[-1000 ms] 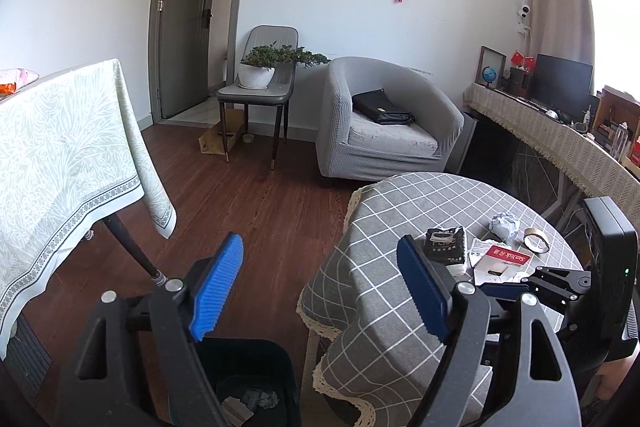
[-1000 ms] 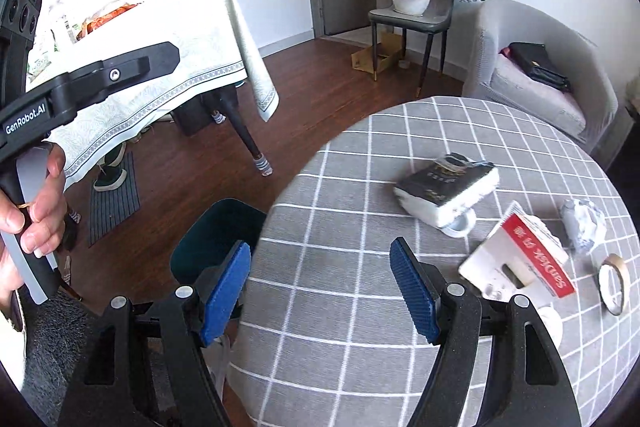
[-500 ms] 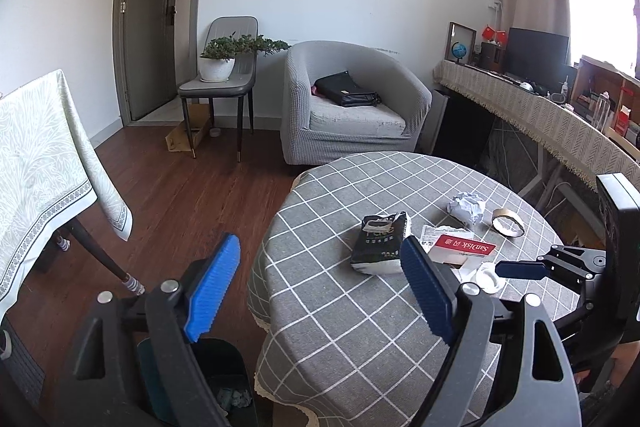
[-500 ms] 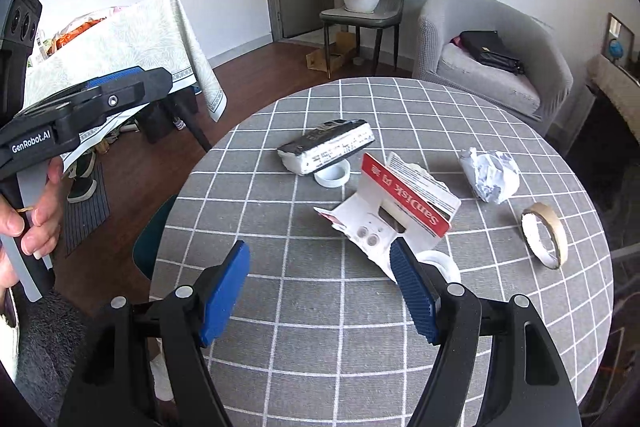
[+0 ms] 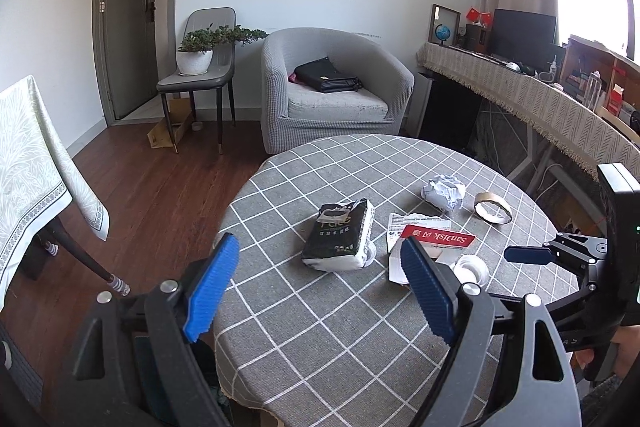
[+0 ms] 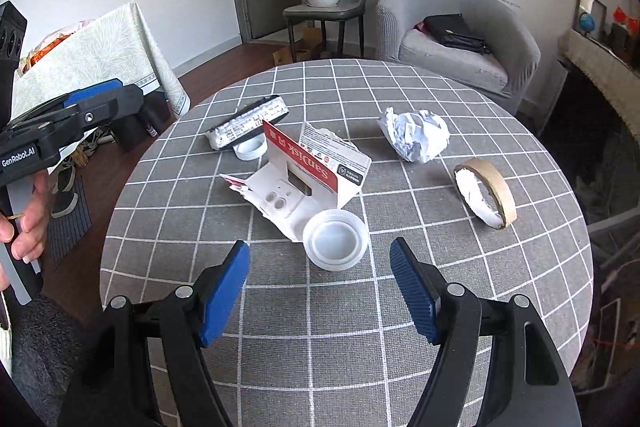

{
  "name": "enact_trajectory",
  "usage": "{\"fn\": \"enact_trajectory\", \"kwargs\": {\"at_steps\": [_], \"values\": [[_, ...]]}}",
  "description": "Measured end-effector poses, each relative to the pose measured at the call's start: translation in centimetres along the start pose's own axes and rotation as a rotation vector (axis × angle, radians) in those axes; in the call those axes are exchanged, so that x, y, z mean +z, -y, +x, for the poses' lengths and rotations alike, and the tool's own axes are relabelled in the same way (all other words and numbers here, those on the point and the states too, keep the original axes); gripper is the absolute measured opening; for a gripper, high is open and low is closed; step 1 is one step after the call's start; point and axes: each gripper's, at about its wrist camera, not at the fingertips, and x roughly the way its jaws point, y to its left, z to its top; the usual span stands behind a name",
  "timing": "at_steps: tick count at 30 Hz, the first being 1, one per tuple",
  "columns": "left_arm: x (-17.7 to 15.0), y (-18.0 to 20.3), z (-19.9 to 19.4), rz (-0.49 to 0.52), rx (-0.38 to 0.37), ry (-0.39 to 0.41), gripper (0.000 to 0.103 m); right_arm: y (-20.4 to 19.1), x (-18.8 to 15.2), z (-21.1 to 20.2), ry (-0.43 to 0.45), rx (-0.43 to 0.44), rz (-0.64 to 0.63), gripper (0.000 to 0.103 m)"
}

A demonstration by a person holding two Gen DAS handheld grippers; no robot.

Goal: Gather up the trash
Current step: 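Move both tools back over the table toward the SanDisk box, then grasp the SanDisk box with the left tool while the right tool grasps the white lid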

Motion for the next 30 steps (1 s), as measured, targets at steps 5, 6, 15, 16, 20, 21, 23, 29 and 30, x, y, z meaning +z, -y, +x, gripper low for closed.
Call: {"fn": "enact_trajectory", "kwargs": {"at_steps": [5,6,15,16,20,21,23,29,30], "values": [[-0.2,1.6,1.2,0.039,-0.034,-0.033,0.085,1.0,-0.1,0.9,-0.014,0.006,0.000,0.073],[-0.2,2.0,1.4,0.049,-0.040,-0.035,0.085,1.1,-0.2,1.1,-0.016,0.004,0.000,0.072],[-0.1,4.6,3.5,0.107,-0.109,-0.077,0.085,1.6,0.3,2.7,-0.038,0.016,-0.029,0.059],[-0.2,4.9,3.7,0.114,-0.117,-0.082,0.085,1.5,0.4,2.8,-0.038,0.015,-0.035,0.059],[-0.3,6.2,4.4,0.141,-0.141,-0.094,0.085,1.5,0.4,2.8,-0.032,0.015,-0.056,0.048],[-0.3,6.5,4.6,0.144,-0.145,-0.097,0.085,1.4,0.4,2.8,-0.031,0.009,-0.063,0.042],[-0.4,7.0,4.9,0.148,-0.151,-0.101,0.085,1.5,0.4,2.7,-0.031,0.008,-0.068,0.040],[-0.6,8.2,6.2,0.146,-0.170,-0.120,0.081,2.7,-0.2,2.1,-0.022,-0.008,-0.054,0.040],[-0.6,8.4,6.4,0.143,-0.172,-0.124,0.080,3.2,-0.4,1.8,-0.018,-0.013,-0.041,0.040]]}}
